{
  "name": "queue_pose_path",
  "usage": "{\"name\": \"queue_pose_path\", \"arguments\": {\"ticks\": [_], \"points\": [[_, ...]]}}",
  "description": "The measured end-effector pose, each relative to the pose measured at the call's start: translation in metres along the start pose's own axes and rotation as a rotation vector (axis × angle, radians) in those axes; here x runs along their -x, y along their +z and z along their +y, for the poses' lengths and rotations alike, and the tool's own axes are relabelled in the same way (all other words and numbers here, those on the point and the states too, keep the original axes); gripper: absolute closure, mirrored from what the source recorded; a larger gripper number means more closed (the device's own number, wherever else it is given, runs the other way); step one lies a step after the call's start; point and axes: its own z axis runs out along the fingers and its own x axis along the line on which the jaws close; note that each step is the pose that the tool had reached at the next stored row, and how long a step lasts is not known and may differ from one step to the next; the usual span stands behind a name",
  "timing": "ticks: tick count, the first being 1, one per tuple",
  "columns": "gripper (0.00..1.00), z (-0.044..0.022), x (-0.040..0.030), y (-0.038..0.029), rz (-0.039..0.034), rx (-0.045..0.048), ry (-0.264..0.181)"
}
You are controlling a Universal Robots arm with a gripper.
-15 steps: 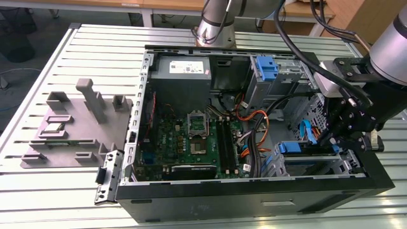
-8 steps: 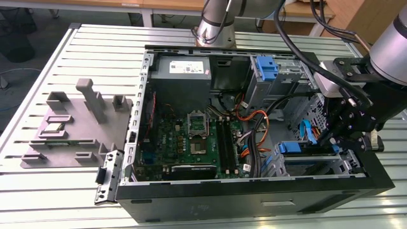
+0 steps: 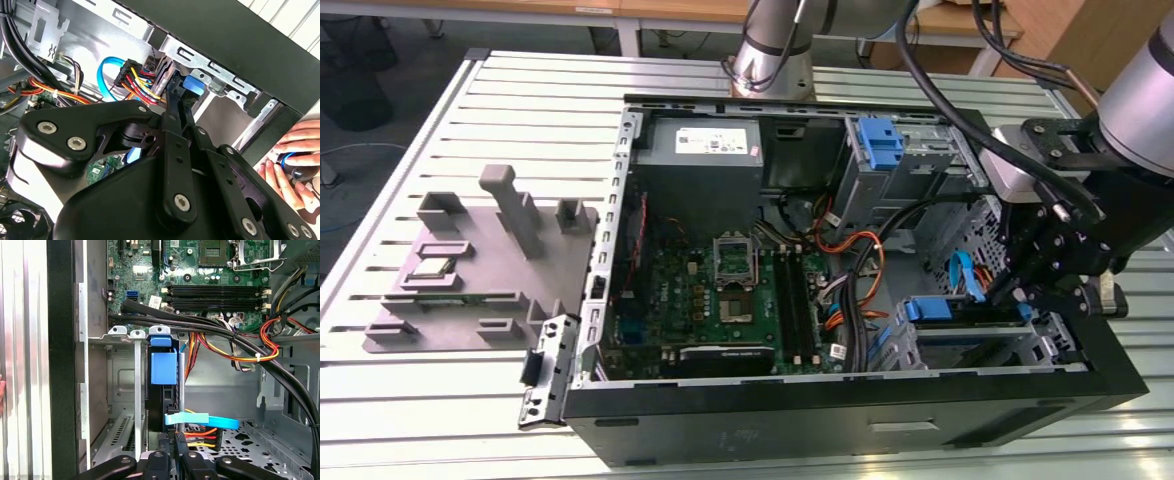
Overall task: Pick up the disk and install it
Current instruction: 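Insert the second disk wire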
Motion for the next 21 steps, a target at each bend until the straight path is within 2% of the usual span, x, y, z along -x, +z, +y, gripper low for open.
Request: {"name": "queue_pose_path", "arguments": {"ticks": [21], "points": [[0.84,0.0002,-0.0004,0.0043,-0.0016,0.0003,-0.018]]}}
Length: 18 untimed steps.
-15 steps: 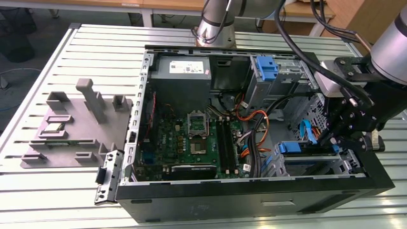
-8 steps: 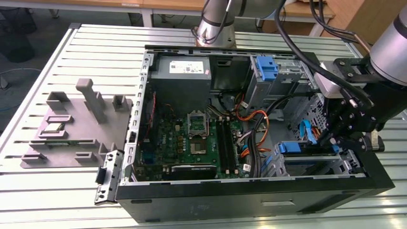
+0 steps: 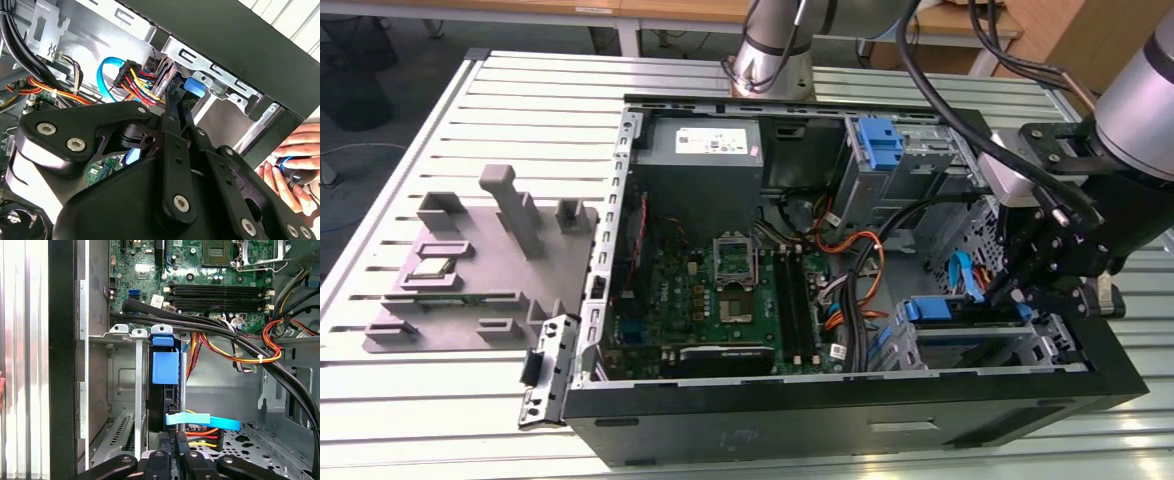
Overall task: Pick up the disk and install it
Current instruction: 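Insert the second disk wire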
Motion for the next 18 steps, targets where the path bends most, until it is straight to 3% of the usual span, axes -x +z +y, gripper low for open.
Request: {"name": "queue_pose_path", "arguments": {"ticks": [8,14,17,18], "points": [[0.84,-0.0008,0.0001,-0.0082,-0.0002,0.0,0.0],[0.84,-0.0011,0.0002,-0.0086,0.0,0.0005,0.0],[0.84,-0.0024,0.0001,-0.0079,-0.0001,0.0184,0.0],[0.84,-0.0024,0.0002,-0.0079,0.0,0.02,0.0]]}}
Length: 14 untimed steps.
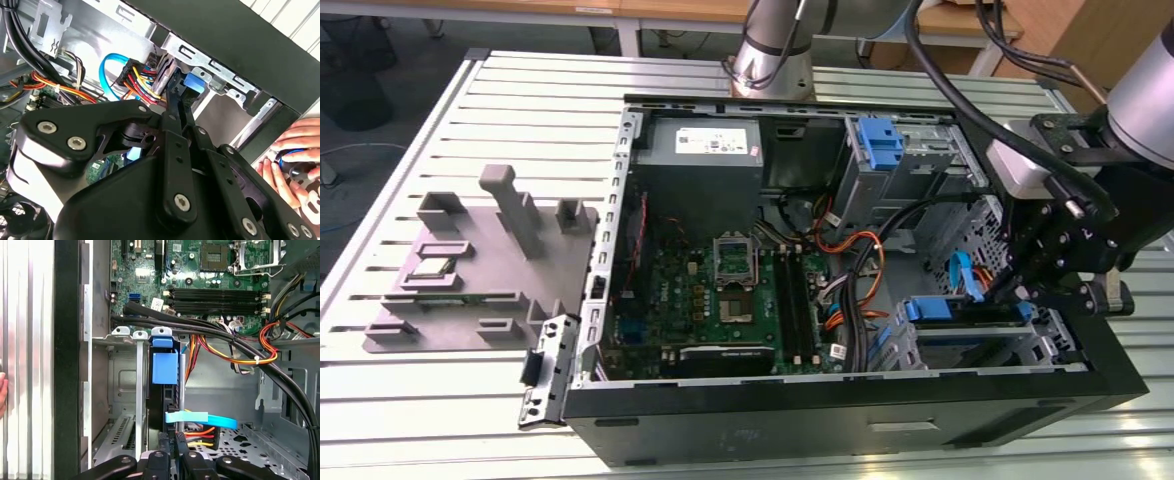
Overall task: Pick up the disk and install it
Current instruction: 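Insert the second disk wire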
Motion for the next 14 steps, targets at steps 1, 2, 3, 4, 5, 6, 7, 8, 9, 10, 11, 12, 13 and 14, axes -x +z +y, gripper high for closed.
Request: {"name": "queue_pose_path", "arguments": {"ticks": [1,2,3,4,5,6,7,8,9,10,11,12,13,14], "points": [[0.84,0.0,0.0,0.0,0.0,0.0001,0.0],[0.84,0.0,0.0,0.0,-0.0001,0.0002,0.0],[0.84,0.0,0.0,0.0001,-0.0002,0.0003,0.0],[0.84,-0.0002,0.0,0.0002,-0.0003,0.0004,0.0],[0.84,-0.0004,0.0002,0.0003,-0.0004,0.0004,0.0],[0.84,-0.0005,0.0007,0.0004,-0.0004,0.0003,0.0],[0.84,-0.0008,0.0014,0.0006,-0.0004,0.0003,0.0],[0.84,-0.0009,0.0015,0.0007,-0.0005,0.0003,0.0],[0.84,-0.0009,0.0016,0.001,-0.0004,0.0003,0.0],[0.84,-0.001,0.0016,0.0014,0.0002,0.0003,0.0],[0.84,-0.0009,0.0016,0.0023,0.0009,0.0003,0.0],[0.84,-0.0009,0.0016,0.0027,0.0014,0.0004,0.0],[0.84,-0.0009,0.0016,0.0029,0.0016,0.0003,0.0],[0.84,-0.0009,0.0016,0.0034,0.0013,0.0003,0.0]]}}
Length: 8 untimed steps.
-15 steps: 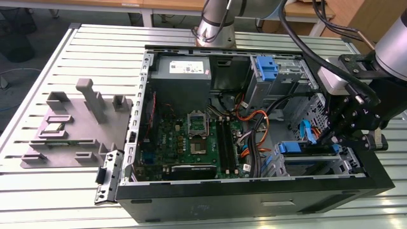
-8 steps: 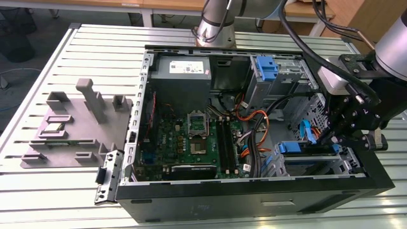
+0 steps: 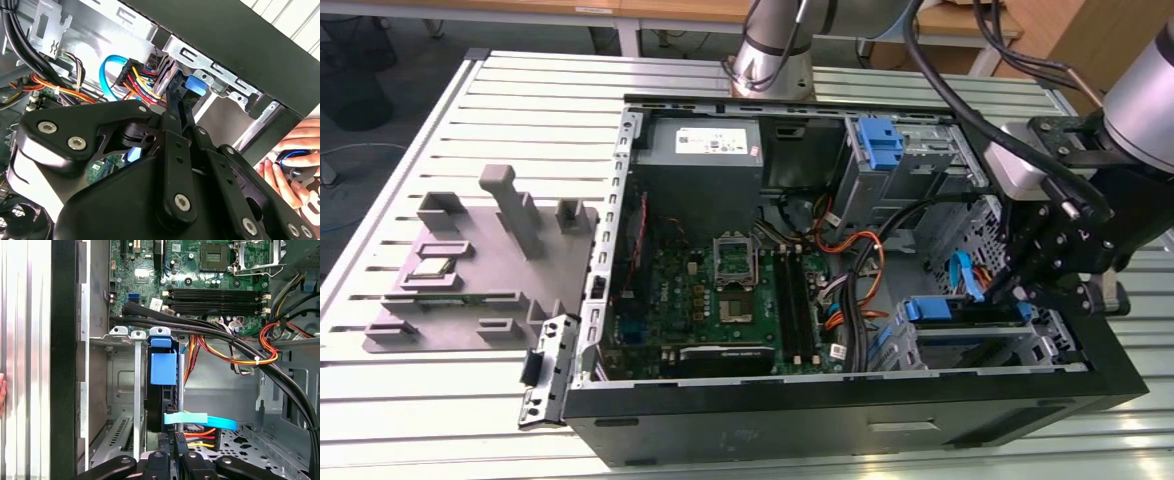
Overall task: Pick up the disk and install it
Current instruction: 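Insert the second disk wire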
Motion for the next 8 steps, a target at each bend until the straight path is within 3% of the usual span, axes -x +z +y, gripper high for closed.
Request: {"name": "queue_pose_path", "arguments": {"ticks": [8], "points": [[0.84,0.0,0.0,0.0033,0.0003,0.0,0.0]]}}
